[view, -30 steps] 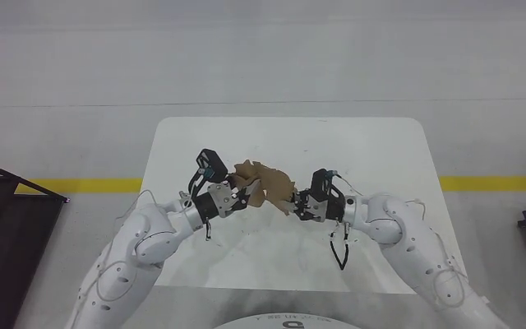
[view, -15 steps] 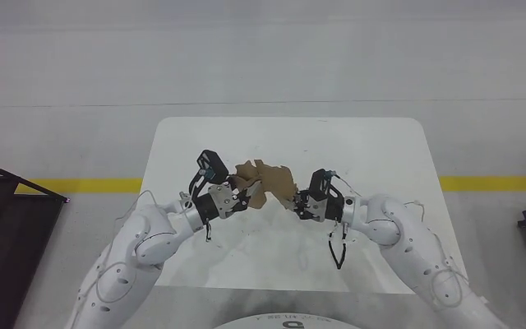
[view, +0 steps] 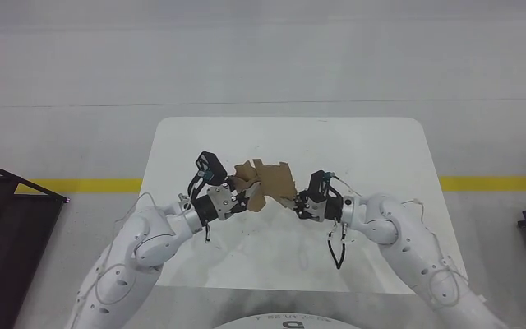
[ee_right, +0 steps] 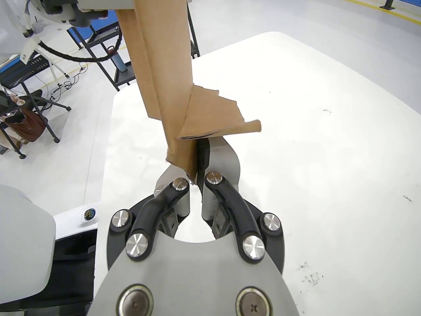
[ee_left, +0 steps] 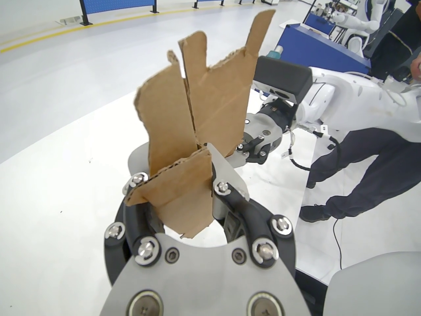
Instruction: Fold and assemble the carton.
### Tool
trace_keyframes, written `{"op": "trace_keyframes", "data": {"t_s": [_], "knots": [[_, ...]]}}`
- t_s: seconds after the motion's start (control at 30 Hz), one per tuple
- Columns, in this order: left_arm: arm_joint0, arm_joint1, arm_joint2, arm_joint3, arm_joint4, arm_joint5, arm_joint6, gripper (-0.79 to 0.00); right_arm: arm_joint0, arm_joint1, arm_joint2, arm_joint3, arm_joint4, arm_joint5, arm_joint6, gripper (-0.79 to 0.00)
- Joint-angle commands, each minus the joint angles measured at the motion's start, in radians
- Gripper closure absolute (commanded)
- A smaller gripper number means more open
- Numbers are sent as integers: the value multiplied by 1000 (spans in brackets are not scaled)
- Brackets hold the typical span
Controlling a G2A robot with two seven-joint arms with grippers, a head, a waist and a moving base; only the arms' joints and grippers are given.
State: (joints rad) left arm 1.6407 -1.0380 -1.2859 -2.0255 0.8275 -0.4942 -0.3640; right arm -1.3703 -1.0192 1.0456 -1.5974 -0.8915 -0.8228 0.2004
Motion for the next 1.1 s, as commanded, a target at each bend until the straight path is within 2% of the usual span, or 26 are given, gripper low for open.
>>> {"op": "trace_keyframes", "data": {"t_s": [0.0,0.27,0.57,0.8,1.07], "knots": [[1,1,-7,3,-9,1,0,-785,-1,2,9,-1,-28,-12,-19,0],[32,10,-94,3,3,-28,49,-785,-26,13,62,-9,-142,-49,-133,0],[100,21,-203,14,19,-44,99,-785,-83,26,118,-77,-432,53,-285,0],[121,25,-218,14,46,-88,88,-785,-119,33,132,-102,-534,92,-343,0],[116,29,-177,9,60,-167,33,-785,-108,29,117,-95,-486,75,-317,0]]}}
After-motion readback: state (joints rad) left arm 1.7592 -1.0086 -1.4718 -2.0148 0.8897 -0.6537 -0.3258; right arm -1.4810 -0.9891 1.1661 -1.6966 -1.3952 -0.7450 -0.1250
